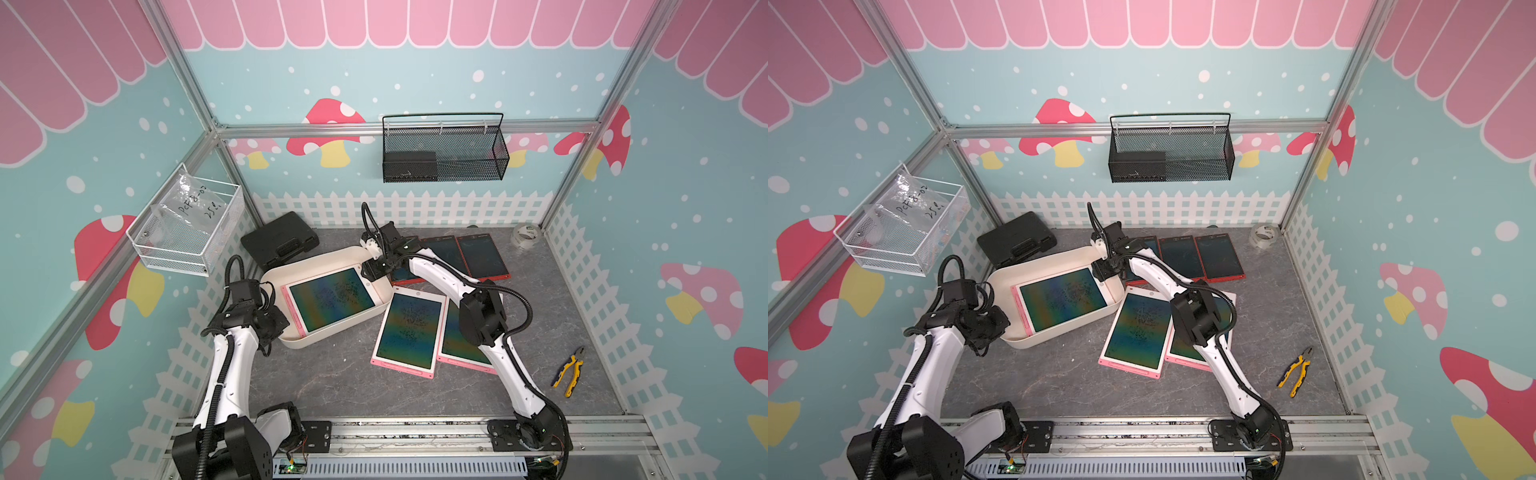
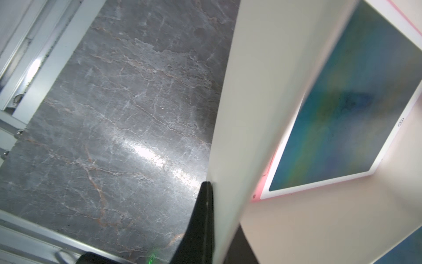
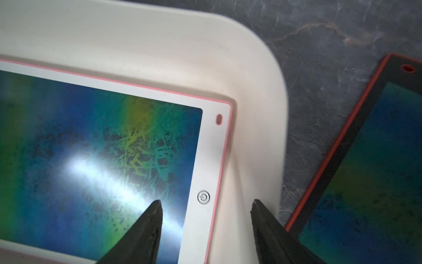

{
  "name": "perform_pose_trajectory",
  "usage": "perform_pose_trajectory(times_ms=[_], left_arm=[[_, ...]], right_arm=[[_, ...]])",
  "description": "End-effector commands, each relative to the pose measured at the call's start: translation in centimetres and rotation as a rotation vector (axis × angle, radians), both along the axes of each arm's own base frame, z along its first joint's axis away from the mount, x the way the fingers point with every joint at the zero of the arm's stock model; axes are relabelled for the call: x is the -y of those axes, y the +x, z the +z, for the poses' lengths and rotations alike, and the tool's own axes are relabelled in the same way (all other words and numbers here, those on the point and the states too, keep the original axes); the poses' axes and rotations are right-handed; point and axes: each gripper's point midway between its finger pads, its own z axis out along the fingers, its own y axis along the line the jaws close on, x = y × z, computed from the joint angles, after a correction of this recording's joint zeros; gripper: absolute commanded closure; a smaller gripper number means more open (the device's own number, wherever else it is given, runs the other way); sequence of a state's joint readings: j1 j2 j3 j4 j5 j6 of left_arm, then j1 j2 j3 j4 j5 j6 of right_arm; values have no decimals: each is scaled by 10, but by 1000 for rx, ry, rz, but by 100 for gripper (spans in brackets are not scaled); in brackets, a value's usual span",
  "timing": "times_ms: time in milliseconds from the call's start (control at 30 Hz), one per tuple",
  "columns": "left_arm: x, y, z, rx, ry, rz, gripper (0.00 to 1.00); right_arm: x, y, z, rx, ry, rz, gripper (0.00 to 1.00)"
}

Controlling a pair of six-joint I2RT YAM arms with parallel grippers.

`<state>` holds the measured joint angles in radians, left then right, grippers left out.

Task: Take out the writing tablet from the storage box
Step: Adjust the storage box at the center of the board.

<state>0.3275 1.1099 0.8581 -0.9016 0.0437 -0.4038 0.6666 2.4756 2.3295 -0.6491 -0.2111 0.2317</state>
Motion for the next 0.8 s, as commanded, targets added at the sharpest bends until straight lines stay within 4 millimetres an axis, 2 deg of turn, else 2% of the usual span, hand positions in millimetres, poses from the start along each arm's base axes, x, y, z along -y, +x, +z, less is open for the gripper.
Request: perform_pose_trajectory(times_ms=[0,33,100,233,333,500,667,767], left_arm=[[-15,27,23,122,7,57,100],[-18,25,20,103,11,67,100],[-22,24,15,79,8,80,100],[-29,26,19,74,35,72,100],[-31,26,21,65,54,46,99],[-27,27,16,41,27,17,100],[-26,31,3,-13,1,-4,98],[-29,30,3,-34,19,-15,99]], right_arm=[[27,24,38,74,21,-38,35],[30,27,43,82,25,-49,35],[37,30,40,69,13,-77,35],[48,28,8,-5,-31,-76,35],[43,25,-1,-25,-21,-42,35],[29,26,3,-46,49,16,34],[18,12,-18,-138,88,80,35],[13,5,-22,-167,119,124,36]])
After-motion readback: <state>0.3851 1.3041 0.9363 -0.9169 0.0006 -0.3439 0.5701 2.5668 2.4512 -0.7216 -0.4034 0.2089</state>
